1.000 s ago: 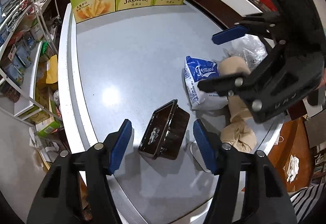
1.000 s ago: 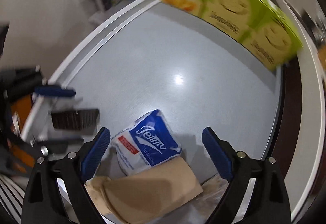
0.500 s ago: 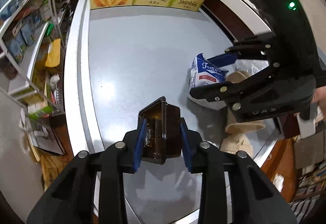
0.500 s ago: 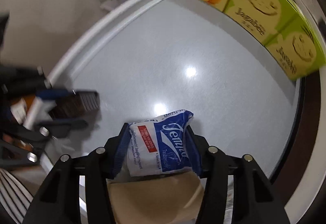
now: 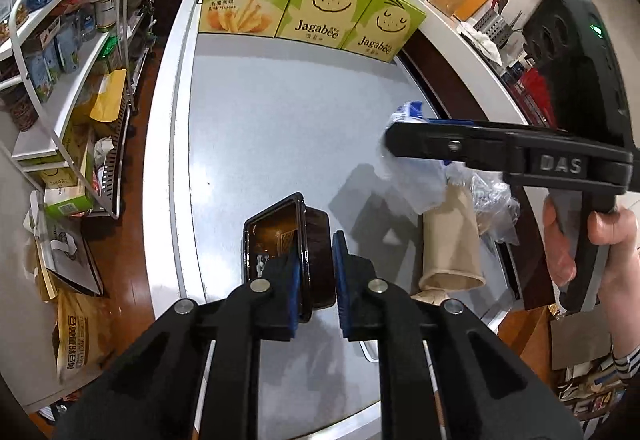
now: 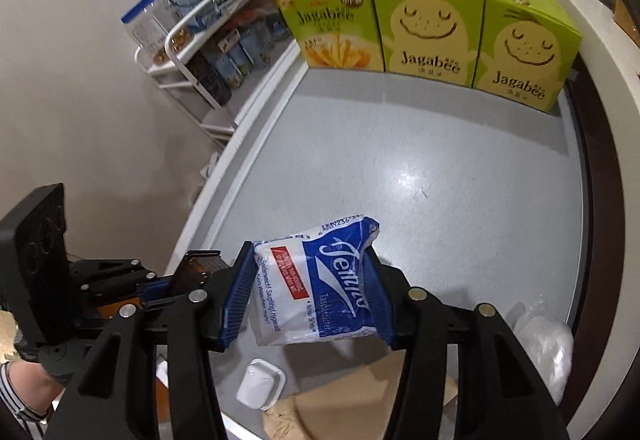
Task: Collect trash
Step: 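Lift the white-blue packet and brown tray and carry both over the white bin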
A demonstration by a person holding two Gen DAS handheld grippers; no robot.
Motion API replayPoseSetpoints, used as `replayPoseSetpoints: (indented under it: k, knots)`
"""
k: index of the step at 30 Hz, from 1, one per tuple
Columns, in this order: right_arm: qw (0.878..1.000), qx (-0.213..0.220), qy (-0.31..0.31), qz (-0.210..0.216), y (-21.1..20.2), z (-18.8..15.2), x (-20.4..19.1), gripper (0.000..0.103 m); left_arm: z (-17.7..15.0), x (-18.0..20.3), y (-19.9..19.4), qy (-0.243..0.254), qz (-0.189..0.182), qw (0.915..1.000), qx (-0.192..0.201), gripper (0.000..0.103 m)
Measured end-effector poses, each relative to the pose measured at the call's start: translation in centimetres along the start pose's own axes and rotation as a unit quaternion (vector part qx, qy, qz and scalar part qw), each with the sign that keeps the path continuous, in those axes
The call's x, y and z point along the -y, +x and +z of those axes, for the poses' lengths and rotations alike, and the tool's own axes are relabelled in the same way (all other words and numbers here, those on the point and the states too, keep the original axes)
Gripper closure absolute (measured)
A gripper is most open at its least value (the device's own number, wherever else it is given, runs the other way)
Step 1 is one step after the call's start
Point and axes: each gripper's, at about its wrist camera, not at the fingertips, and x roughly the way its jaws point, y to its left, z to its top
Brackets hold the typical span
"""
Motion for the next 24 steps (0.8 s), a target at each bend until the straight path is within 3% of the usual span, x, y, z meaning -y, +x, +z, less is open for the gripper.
replayPoseSetpoints:
  k: [24]
  knots:
    - [0.996,0.071,0.036,0.026,-8.9,-5.3,-1.5,0.053,-1.0,3.9,-6.3,0.039,-0.015,0.9983,0.041,0.087]
